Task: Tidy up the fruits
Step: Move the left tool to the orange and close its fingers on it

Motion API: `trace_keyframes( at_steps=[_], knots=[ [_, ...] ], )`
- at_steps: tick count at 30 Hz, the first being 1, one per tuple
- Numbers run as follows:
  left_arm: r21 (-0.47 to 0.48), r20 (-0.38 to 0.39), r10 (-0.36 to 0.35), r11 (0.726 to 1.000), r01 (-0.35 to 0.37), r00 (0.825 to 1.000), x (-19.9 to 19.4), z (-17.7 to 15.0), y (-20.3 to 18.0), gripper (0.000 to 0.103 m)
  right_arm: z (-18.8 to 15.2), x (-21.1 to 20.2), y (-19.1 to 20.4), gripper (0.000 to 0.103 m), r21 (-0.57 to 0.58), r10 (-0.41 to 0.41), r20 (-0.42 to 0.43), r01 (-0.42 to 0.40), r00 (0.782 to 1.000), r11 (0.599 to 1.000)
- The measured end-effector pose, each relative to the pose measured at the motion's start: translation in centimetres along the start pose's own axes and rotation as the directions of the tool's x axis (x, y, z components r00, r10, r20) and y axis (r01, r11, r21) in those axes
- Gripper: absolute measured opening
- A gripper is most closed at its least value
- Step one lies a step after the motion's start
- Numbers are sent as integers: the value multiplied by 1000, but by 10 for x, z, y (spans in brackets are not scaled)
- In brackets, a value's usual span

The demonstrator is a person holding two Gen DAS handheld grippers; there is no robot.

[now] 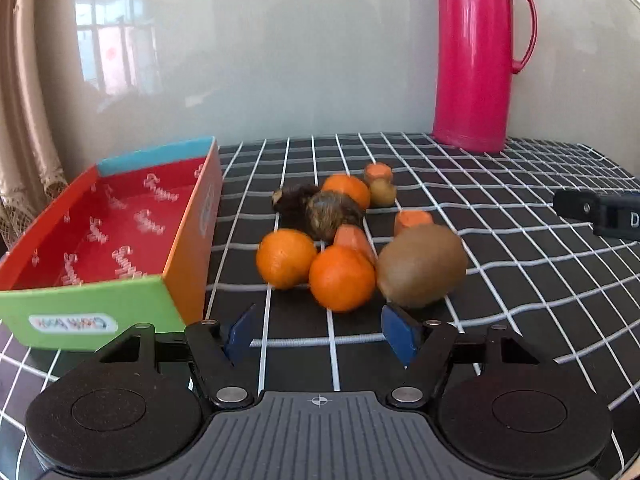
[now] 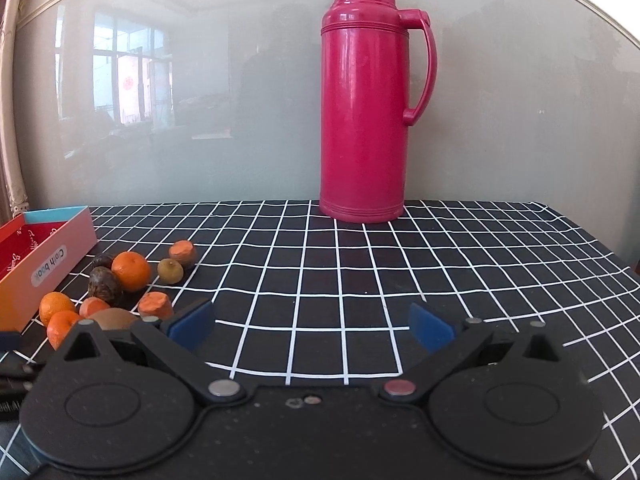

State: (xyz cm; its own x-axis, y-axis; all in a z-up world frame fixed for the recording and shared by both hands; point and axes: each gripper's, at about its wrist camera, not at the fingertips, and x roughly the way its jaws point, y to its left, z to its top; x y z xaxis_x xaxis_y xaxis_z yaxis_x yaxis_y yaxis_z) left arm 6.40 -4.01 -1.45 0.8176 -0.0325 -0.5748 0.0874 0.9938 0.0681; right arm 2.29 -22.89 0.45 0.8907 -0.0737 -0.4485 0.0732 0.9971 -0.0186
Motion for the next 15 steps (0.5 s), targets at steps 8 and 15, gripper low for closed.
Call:
trace_keyframes(
  at_steps=[8, 15],
  knots=[
    [-41, -21, -6, 999, 6, 1000, 24, 12, 1, 55, 1, 2, 8, 103, -31, 11, 4, -11, 1000, 999],
    [-61, -13, -19, 998, 18, 1000, 35, 19, -2, 47, 4, 15, 7, 103, -27, 9, -7, -9, 1000, 1000]
  ],
)
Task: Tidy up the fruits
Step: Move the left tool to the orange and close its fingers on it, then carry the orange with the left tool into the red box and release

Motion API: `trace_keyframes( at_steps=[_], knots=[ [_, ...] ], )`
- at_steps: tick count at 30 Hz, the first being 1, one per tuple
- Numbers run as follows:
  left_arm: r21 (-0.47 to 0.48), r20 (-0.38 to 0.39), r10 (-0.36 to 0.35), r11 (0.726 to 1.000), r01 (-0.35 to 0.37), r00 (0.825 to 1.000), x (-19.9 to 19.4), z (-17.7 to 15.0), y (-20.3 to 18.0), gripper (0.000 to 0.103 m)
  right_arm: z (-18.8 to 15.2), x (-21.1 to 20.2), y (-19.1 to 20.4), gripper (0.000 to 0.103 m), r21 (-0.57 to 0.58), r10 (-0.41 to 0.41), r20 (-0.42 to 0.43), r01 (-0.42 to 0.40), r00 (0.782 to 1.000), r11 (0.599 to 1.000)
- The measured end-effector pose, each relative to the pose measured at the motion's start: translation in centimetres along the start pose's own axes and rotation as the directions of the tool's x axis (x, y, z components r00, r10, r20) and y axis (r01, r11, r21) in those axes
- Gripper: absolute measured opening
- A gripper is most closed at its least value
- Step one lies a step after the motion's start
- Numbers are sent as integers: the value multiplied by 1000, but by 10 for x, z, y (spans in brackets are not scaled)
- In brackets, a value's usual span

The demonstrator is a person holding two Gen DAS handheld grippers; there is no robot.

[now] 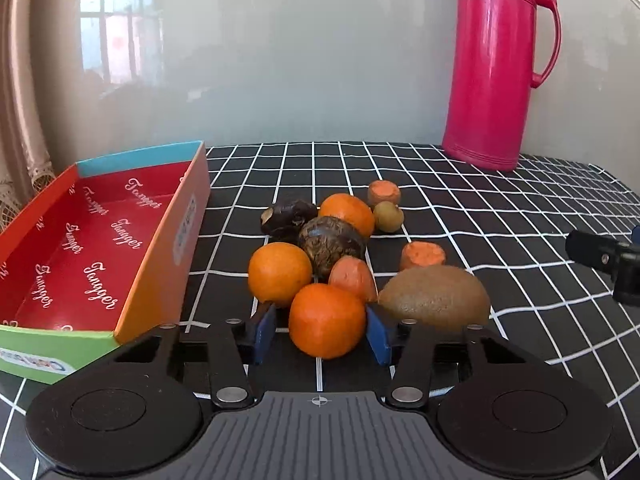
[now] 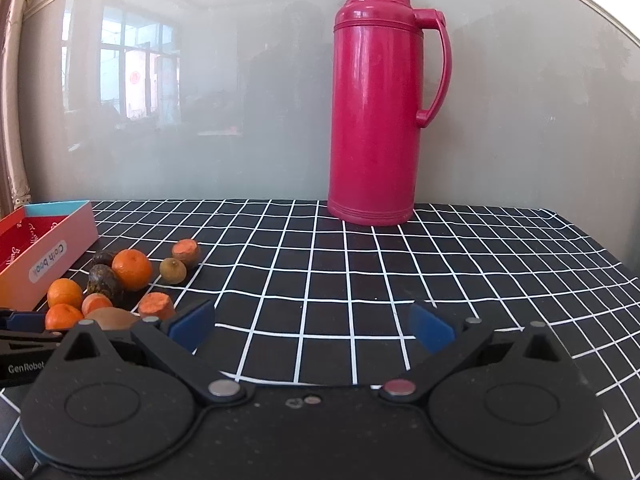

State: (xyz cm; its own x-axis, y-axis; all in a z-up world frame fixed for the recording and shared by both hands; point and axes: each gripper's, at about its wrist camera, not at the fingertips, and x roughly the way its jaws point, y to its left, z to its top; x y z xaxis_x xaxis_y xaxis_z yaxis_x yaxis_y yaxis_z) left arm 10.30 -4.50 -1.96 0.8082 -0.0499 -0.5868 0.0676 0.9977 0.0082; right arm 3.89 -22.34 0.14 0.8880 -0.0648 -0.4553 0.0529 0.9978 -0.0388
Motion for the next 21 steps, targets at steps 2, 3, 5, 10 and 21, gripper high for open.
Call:
trace_keyframes(
  at_steps=[2, 3, 5, 10, 21],
  knots=[
    [1, -3, -9, 1000, 9, 1000, -1, 0, -2, 39, 0, 2, 0, 103, -4, -3, -4, 3, 1000, 1000],
    [8, -2, -3, 1000, 4, 1000, -2, -1, -3, 39, -1, 2, -1, 103, -5, -6, -5, 6, 1000, 1000],
    [12, -3, -6, 1000, 6, 1000, -4, -3, -2, 39, -1, 0, -2, 103, 2, -7, -3, 7, 1000, 1000],
    [7, 26, 9, 1000, -9, 1000, -21, -4, 7, 39, -2, -2, -3, 103, 2, -14, -4, 14, 1000, 1000],
    [-58, 156, 73, 996, -64, 985, -71, 11, 50, 39, 0, -7, 18, 103, -22, 6, -6, -6, 1000, 1000]
  ],
)
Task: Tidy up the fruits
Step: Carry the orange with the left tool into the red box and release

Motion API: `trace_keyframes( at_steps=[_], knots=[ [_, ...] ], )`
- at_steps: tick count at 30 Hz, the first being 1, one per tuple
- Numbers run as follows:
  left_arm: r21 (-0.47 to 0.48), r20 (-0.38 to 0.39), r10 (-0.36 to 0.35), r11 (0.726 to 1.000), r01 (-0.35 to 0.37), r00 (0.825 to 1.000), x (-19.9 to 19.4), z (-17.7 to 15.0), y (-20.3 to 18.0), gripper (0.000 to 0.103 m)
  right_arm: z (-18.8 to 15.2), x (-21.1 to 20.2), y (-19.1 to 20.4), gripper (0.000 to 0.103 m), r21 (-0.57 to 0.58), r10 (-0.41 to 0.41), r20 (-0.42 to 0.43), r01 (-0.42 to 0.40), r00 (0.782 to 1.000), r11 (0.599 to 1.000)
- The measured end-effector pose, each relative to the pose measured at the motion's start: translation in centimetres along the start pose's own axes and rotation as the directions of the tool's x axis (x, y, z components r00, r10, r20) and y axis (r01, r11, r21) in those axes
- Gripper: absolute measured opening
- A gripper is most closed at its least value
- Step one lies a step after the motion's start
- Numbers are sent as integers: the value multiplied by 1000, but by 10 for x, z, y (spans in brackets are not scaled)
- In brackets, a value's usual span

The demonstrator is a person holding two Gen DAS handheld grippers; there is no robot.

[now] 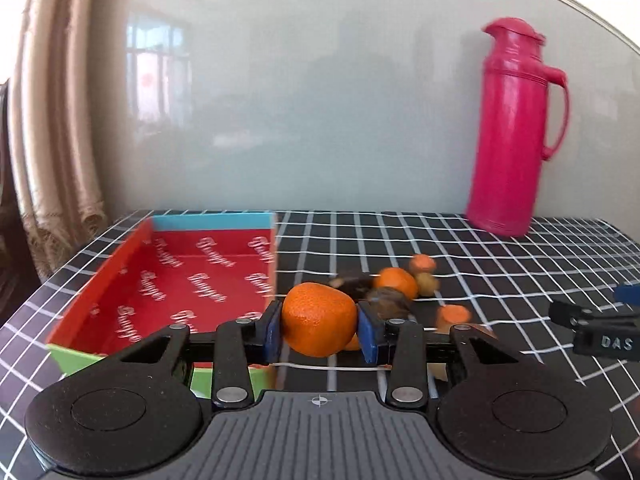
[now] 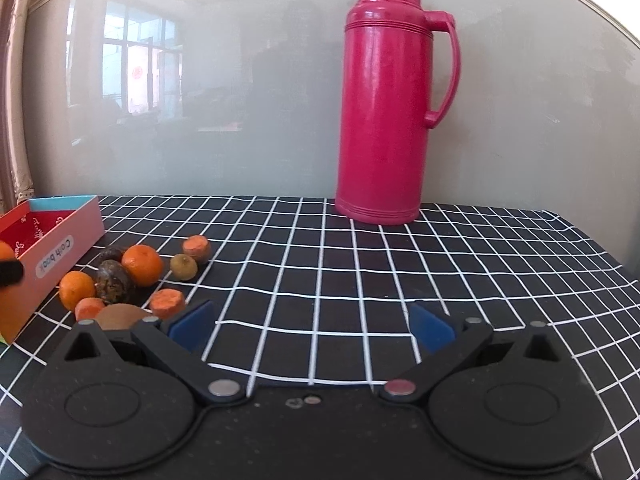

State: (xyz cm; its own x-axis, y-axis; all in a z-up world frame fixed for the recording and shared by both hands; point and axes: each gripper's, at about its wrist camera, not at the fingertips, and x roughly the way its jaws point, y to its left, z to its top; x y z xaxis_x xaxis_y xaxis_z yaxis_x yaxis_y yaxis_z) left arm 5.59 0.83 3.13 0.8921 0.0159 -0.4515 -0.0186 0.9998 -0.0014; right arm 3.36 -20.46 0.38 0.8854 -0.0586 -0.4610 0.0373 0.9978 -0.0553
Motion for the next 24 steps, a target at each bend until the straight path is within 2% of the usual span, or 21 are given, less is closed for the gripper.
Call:
trace_keyframes(
  at_steps=[8, 14, 21, 23, 24],
  knots=[
    [-45, -11, 83, 995, -83, 996, 3, -4, 47, 39, 7, -2, 29, 103, -19, 46, 13, -46, 999, 999],
    [-106, -56, 150, 982, -155, 987, 21, -7, 82, 40, 8, 0, 55, 103, -49, 84, 11, -83, 996, 995],
    [-116, -52, 162, 979, -167, 986, 21, -9, 88, 40, 9, 1, 69, 103, -56, 101, 9, -100, 995, 993],
    [-116, -50, 153, 981, -158, 987, 19, -8, 87, 46, 10, 1, 72, 103, -58, 104, 9, -103, 995, 993],
    [-110, -42, 158, 981, -162, 986, 17, -8, 86, 58, 10, 1, 73, 103, -60, 105, 8, -105, 994, 993]
  ],
)
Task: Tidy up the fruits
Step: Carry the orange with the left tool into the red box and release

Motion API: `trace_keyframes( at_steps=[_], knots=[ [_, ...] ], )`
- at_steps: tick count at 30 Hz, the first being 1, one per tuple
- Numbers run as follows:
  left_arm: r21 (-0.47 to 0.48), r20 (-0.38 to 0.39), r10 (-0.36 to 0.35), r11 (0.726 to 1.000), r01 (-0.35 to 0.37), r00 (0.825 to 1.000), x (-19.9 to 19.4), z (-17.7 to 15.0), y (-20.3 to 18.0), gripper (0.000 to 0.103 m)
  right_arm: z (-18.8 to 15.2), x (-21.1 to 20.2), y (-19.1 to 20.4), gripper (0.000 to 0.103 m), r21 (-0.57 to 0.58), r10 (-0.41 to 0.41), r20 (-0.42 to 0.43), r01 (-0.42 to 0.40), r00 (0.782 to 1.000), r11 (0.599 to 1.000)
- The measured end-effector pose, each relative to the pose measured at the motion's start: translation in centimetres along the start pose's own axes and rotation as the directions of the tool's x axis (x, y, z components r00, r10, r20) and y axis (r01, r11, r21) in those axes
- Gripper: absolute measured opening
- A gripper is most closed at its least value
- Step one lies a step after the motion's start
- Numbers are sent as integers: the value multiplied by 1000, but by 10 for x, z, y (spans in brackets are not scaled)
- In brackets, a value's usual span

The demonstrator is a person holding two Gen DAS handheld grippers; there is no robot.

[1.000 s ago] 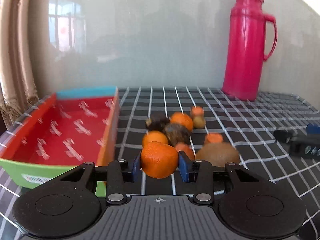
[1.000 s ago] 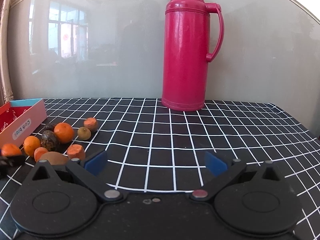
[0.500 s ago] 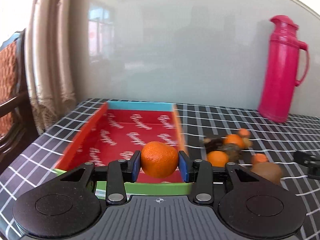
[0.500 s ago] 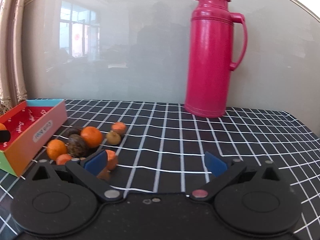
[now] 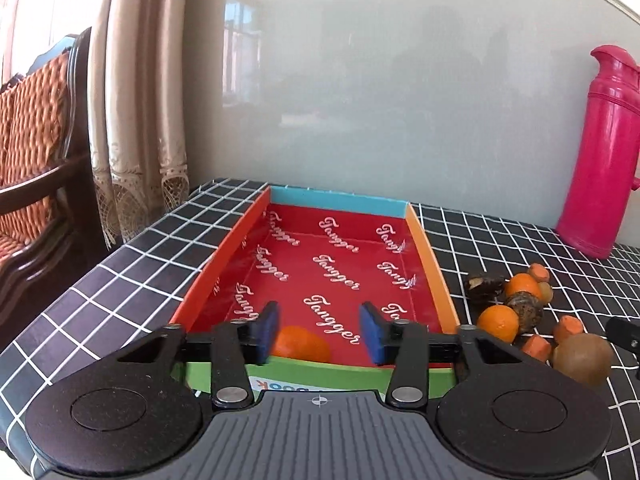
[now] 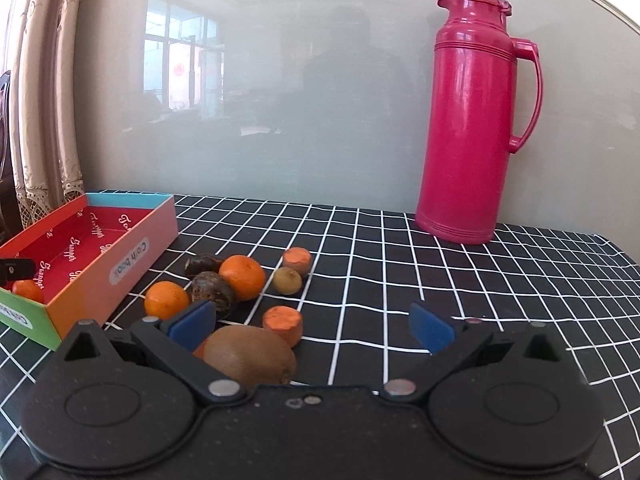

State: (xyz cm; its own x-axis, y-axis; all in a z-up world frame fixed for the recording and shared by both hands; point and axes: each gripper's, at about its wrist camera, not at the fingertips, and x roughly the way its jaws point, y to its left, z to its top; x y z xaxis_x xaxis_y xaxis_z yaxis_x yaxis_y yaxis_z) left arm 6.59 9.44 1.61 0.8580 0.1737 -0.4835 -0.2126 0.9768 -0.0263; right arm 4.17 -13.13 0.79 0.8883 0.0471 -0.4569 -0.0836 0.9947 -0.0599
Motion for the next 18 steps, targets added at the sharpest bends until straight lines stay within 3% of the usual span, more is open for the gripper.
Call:
trace_keyframes(
  at_steps=[1, 2, 9, 18],
  knots=[
    [11, 5, 6, 1000, -6, 1000, -1, 0, -1, 68, 0, 0, 1, 103, -1, 1, 0, -1, 1000, 1000],
    [20, 8, 13, 1000, -13, 1000, -2, -1, -1, 69, 1, 1, 2, 103, 0, 4, 0, -4, 1000, 1000],
    [45, 9, 34, 998, -34, 999, -4, -3, 6, 69, 0, 4, 10, 103, -14, 10, -10, -10, 1000, 1000],
    [-2, 43, 22, 1000, -22, 999, -20, 1, 19, 69, -9, 12, 16, 103, -80, 7, -83, -13, 997, 997]
  ],
)
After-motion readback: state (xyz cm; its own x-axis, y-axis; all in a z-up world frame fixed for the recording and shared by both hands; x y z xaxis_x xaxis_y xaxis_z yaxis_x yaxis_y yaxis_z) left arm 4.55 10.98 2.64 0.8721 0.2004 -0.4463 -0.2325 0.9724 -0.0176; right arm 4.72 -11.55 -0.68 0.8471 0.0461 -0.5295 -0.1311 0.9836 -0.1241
